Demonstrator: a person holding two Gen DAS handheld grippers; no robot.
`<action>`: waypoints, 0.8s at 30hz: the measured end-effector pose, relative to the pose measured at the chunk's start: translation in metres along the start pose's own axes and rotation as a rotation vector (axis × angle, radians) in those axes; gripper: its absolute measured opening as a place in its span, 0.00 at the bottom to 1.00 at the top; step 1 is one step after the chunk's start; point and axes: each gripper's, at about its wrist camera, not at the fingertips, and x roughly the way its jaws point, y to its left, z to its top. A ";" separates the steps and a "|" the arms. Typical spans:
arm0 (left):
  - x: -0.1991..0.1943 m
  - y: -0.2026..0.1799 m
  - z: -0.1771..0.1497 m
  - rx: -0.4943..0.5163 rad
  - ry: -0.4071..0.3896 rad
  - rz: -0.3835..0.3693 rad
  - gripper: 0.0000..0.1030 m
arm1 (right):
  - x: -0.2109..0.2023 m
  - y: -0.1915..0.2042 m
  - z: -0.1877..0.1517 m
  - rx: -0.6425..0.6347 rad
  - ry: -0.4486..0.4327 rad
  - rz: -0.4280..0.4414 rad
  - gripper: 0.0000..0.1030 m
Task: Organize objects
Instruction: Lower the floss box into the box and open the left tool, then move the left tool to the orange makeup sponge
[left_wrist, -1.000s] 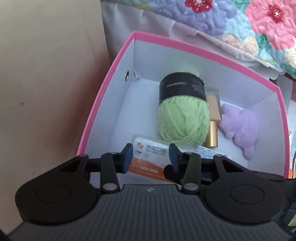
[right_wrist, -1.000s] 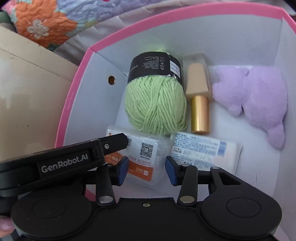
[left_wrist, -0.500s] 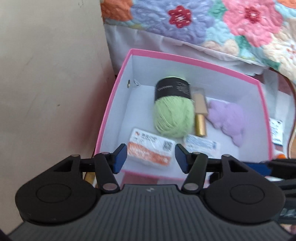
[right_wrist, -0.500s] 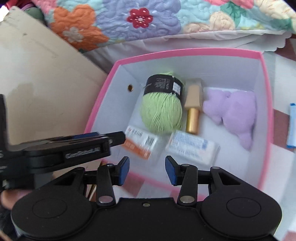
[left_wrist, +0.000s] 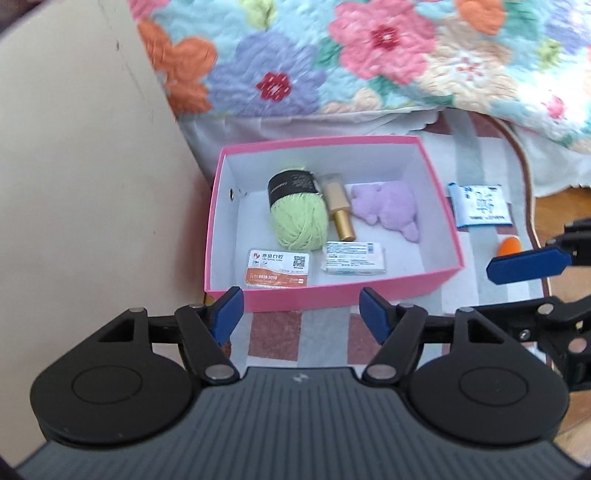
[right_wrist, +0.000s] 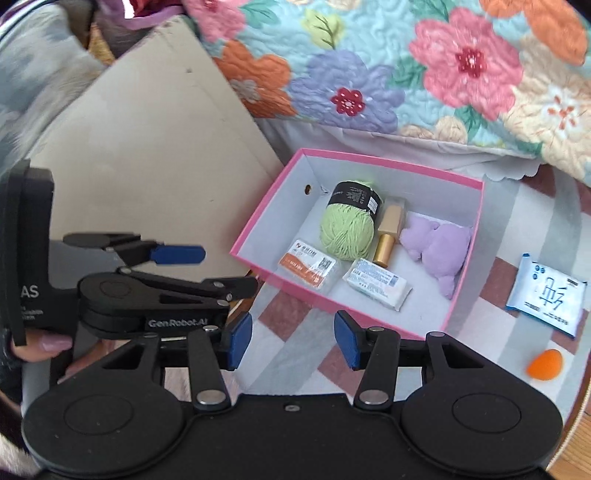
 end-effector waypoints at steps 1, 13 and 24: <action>-0.007 -0.002 -0.001 0.011 -0.006 -0.013 0.68 | -0.008 0.002 -0.004 -0.012 -0.001 0.000 0.54; -0.048 -0.051 -0.026 0.114 -0.001 -0.135 0.69 | -0.082 0.012 -0.061 -0.035 -0.068 -0.059 0.55; -0.032 -0.113 -0.002 0.091 -0.023 -0.225 0.74 | -0.122 -0.035 -0.097 -0.028 -0.132 -0.165 0.59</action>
